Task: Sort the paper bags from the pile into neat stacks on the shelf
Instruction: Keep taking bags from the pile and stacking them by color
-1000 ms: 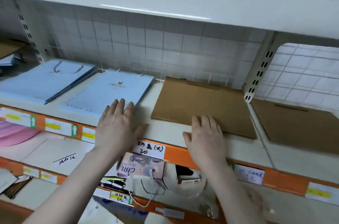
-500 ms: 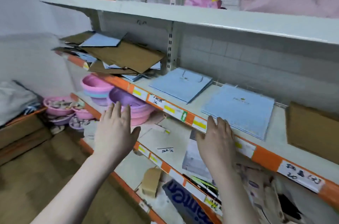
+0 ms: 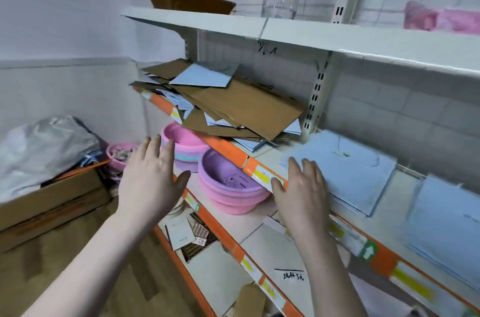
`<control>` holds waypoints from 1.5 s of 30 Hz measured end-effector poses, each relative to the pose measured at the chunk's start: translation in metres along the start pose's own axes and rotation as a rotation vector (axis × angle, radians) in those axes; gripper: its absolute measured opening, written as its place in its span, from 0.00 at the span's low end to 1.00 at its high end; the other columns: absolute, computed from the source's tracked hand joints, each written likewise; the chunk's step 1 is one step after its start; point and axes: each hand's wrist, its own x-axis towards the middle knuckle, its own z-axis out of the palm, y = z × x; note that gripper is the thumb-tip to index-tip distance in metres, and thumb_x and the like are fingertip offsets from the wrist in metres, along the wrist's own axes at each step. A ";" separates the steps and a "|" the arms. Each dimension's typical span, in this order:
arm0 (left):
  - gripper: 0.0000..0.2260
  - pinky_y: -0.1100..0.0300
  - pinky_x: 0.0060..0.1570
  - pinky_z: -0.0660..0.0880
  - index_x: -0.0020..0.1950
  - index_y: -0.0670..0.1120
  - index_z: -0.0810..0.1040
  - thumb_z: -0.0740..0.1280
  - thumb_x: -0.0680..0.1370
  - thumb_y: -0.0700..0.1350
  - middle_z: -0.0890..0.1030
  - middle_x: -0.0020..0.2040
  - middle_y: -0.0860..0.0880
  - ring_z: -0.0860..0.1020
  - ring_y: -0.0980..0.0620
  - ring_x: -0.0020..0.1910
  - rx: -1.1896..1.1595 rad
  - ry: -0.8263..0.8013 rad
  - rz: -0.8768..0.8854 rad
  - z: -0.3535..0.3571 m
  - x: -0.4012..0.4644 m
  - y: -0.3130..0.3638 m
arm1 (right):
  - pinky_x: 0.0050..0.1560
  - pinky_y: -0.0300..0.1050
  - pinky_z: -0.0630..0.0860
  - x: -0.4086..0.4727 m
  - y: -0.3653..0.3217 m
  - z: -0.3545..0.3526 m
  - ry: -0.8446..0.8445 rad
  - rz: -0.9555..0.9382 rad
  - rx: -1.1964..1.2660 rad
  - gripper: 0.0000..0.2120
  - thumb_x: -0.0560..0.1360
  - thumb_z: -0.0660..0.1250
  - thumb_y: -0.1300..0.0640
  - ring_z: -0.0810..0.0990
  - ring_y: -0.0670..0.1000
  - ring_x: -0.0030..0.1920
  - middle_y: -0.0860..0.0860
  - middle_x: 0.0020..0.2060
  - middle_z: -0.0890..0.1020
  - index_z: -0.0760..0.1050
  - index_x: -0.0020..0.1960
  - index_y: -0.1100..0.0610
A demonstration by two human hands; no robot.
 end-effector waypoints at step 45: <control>0.34 0.49 0.61 0.66 0.73 0.42 0.59 0.57 0.76 0.64 0.71 0.64 0.37 0.68 0.38 0.64 -0.427 -0.388 0.231 0.228 0.494 -0.138 | 0.60 0.48 0.66 0.347 -0.237 0.209 -0.181 0.302 -0.189 0.33 0.78 0.54 0.37 0.67 0.57 0.63 0.58 0.64 0.69 0.55 0.75 0.57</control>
